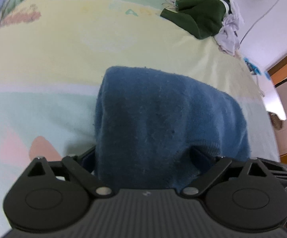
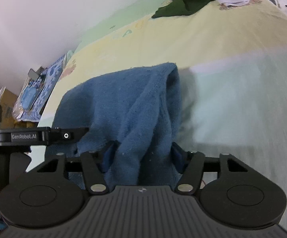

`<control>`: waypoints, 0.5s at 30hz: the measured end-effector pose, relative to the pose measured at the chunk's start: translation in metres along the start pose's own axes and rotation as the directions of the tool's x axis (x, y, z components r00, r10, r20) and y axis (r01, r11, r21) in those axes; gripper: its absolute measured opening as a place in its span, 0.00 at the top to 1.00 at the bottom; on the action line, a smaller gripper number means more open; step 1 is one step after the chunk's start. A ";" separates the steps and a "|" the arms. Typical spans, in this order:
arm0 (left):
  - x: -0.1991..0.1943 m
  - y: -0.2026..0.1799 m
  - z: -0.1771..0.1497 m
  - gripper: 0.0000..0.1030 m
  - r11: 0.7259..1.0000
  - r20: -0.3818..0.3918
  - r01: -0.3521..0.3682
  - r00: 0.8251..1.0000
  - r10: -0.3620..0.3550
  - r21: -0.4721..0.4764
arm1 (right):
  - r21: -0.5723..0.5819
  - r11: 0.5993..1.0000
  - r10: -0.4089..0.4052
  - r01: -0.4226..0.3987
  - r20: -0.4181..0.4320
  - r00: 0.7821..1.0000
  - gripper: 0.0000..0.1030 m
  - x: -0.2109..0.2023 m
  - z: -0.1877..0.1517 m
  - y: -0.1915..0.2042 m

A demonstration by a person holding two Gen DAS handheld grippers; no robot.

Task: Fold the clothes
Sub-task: 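Hold the folded blue sweater bundle edge closed with both grippers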

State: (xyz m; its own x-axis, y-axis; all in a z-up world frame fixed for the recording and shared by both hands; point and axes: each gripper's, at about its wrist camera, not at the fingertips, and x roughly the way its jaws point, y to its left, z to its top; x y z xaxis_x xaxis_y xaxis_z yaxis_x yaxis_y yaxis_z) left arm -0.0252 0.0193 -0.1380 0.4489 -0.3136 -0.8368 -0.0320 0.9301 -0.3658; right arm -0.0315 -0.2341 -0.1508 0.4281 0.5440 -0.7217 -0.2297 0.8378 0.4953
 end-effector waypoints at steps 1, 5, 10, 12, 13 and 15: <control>0.000 0.002 -0.001 0.08 1.000 0.002 0.010 1.000 -0.010 -0.005 | -0.012 1.000 0.003 -0.003 -0.005 1.000 0.43 0.001 0.001 0.000; -0.002 0.002 -0.004 0.04 1.000 0.010 0.029 1.000 -0.029 0.004 | 0.032 0.999 0.027 -0.027 -0.007 1.000 0.36 0.003 0.002 -0.005; -0.002 0.001 -0.007 0.03 0.999 0.024 0.039 0.999 -0.039 0.006 | 0.020 1.000 0.010 -0.011 0.011 1.000 0.34 0.006 0.000 0.003; -0.003 0.000 -0.009 0.03 0.999 0.031 0.032 0.999 -0.033 0.015 | 0.018 1.000 0.019 -0.019 0.004 1.000 0.41 0.007 0.002 0.003; -0.003 -0.002 -0.010 0.03 1.000 0.036 0.022 0.999 -0.023 0.022 | 0.020 0.999 0.031 -0.031 -0.001 1.000 0.46 0.007 0.003 0.002; -0.003 -0.006 -0.011 0.04 0.999 0.045 -0.002 0.999 0.000 0.040 | -0.017 0.999 0.032 -0.032 0.000 0.999 0.50 0.004 0.002 0.004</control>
State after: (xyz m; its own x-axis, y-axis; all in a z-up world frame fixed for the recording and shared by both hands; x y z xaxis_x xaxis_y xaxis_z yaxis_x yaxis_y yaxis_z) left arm -0.0362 0.0120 -0.1381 0.4888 -0.3050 -0.8174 0.0034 0.9376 -0.3478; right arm -0.0290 -0.2283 -0.1510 0.4205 0.5708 -0.7052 -0.2581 0.8204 0.5102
